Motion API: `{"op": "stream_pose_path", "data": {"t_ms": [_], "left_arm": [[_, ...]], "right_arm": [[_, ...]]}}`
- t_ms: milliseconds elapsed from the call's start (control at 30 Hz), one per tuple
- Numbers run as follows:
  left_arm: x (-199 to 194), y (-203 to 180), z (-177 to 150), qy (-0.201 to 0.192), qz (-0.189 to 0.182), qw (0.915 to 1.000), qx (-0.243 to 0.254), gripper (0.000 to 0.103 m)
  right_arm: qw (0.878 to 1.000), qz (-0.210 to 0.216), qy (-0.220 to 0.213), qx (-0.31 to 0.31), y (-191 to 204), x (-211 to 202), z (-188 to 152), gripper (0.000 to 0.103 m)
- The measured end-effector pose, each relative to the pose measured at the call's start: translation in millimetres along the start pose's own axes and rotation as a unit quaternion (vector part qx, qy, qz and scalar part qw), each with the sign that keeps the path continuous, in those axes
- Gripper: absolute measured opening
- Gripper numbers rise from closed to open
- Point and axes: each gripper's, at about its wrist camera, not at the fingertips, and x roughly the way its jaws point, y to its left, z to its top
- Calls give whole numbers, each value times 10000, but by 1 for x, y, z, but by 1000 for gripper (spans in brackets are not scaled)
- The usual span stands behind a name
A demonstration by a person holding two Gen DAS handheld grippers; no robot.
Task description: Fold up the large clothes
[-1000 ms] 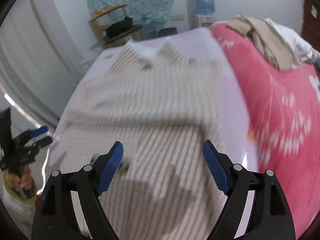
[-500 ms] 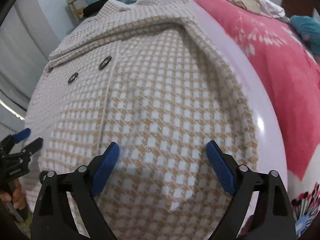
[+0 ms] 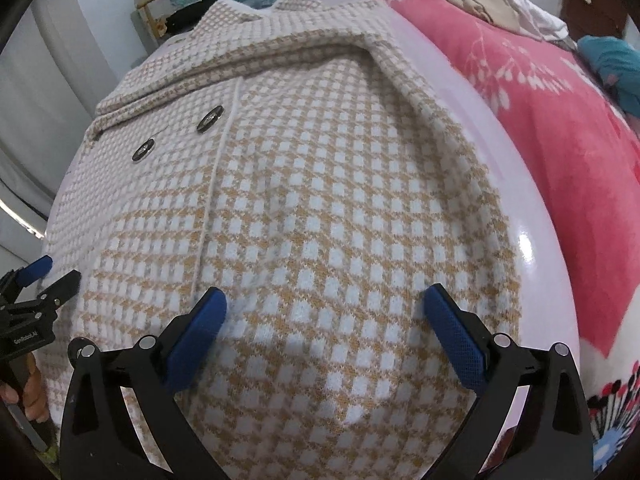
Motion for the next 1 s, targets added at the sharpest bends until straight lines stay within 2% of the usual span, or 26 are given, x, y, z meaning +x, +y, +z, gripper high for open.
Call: {"op": "stream_pose_path", "data": {"t_ms": [1000], "left_arm": [[0,-2,0,-15,15,10000,-5,97]], "right_arm": [[9998,33,192,92,-7,-3,1,95]]}}
